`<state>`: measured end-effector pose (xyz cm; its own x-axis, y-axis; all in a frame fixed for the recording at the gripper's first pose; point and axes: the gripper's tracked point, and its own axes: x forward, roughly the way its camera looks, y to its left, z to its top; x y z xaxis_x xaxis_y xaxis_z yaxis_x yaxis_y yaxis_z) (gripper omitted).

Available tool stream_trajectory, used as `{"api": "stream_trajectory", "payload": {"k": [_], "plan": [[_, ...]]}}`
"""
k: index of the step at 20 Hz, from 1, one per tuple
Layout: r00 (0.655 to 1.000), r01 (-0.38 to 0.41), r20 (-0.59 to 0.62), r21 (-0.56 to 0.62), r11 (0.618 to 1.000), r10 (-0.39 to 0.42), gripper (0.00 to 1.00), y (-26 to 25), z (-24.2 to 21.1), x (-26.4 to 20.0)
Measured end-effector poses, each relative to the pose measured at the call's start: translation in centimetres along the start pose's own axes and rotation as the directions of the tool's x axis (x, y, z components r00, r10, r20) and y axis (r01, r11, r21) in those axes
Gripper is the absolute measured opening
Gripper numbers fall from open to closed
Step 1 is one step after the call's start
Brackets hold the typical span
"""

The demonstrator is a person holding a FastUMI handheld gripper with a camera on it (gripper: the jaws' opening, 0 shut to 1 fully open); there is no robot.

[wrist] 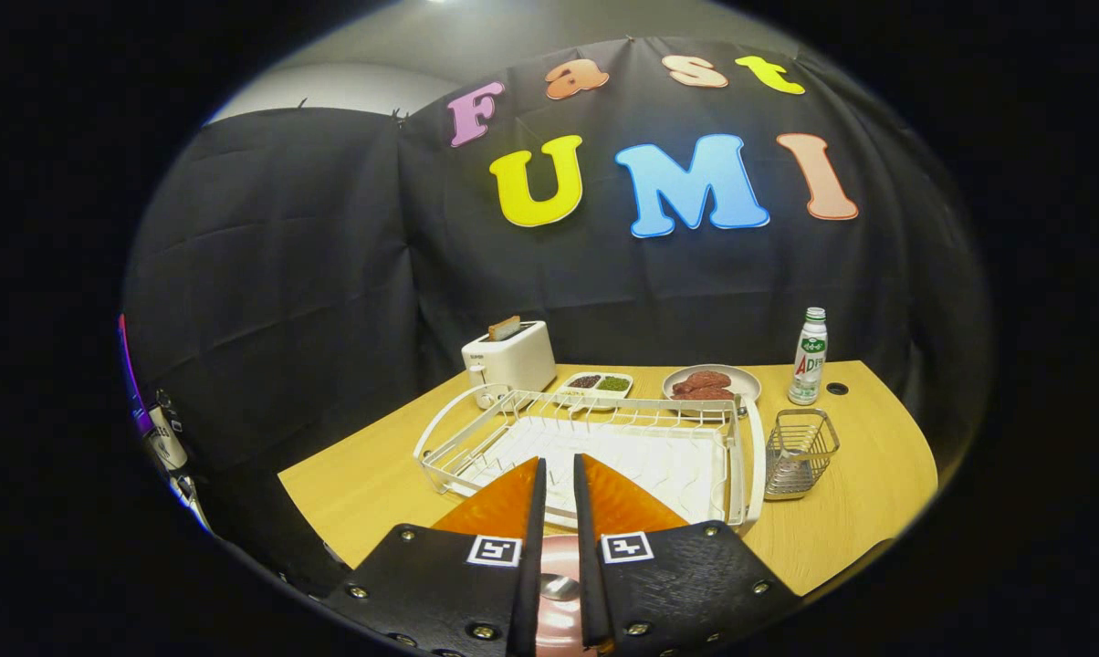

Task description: Take the plate from the dish rack, then take the spoon from the basket and place it into the plate.

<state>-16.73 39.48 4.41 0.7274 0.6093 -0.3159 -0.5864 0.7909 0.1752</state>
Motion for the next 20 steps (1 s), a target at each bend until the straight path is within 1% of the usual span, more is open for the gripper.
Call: {"api": "stream_trajectory", "payload": {"k": [3, 6, 10, 14, 17, 20], "plan": [[1.0, 0.026, 0.017, 0.005, 1.0, -0.026, 0.18, -1.4, 0.6, -0.6], [0.996, 0.069, 0.048, -0.002, 0.998, -0.069, 0.18, -3.7, 1.5, -1.3], [0.978, 0.175, 0.112, -0.001, 0.985, -0.174, 0.18, -8.8, 3.5, -2.5], [0.937, 0.283, 0.209, 0.019, 0.959, -0.281, 0.17, -13.7, 8.7, -5.6], [0.913, 0.306, 0.273, 0.036, 0.951, -0.304, 0.18, -15.6, 14.3, -8.2], [0.898, 0.329, 0.296, 0.036, 0.944, -0.324, 0.18, -17.1, 18.7, -9.9]]}}
